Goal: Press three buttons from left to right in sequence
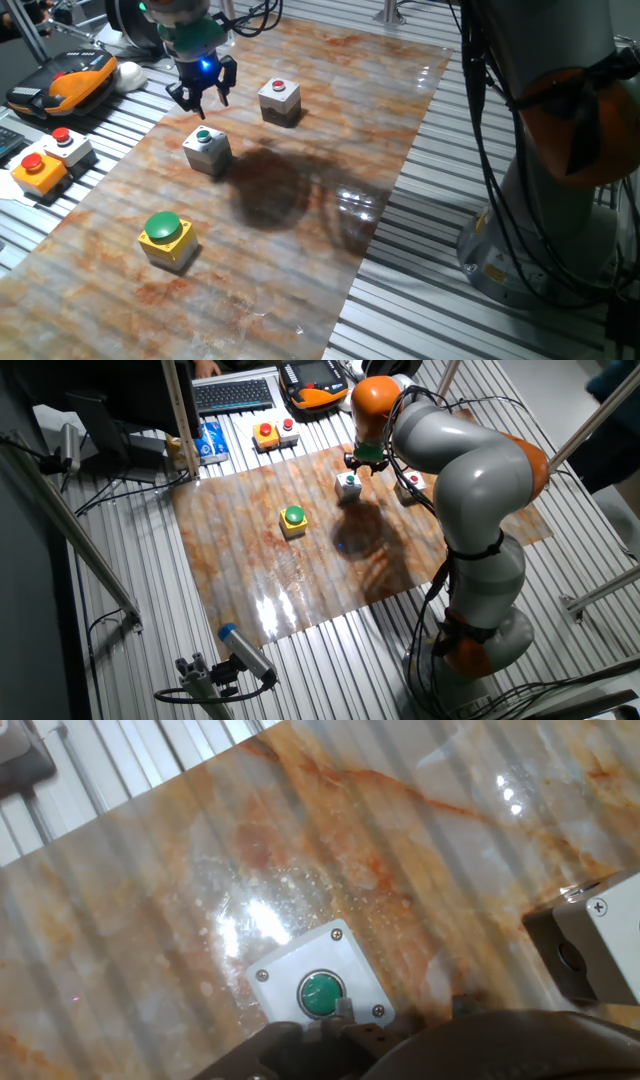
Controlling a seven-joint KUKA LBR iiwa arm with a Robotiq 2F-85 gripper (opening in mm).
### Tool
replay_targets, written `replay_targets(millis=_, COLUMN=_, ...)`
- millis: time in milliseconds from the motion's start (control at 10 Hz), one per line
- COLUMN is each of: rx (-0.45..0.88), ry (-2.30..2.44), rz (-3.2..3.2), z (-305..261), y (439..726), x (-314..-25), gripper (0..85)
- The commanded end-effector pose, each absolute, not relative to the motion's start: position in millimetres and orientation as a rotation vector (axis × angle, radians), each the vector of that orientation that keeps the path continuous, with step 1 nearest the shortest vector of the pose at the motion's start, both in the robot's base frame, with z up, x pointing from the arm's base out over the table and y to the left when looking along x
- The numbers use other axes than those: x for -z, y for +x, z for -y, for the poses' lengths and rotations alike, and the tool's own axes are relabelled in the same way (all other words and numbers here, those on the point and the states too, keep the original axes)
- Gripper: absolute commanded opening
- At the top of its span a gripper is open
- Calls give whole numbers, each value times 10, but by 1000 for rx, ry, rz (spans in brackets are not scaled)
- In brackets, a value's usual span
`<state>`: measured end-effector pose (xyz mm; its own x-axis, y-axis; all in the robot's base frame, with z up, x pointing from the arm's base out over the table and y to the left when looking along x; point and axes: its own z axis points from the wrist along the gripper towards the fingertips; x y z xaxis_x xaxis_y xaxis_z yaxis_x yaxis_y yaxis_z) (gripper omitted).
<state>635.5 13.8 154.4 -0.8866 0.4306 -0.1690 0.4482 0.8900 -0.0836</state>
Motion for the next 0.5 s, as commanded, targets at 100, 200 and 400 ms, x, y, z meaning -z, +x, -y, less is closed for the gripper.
replay_targets(millis=100, rx=176, ry=680, rz=-2912, z=-141, y=6351, x=-1539, gripper=510)
replay_targets(millis=200, rx=181, ry=683, rz=-2912, z=-146, y=6349, x=-1539, gripper=510)
replay_targets(millis=400, rx=186, ry=685, rz=-2910, z=-140, y=6352, x=-1530, gripper=510)
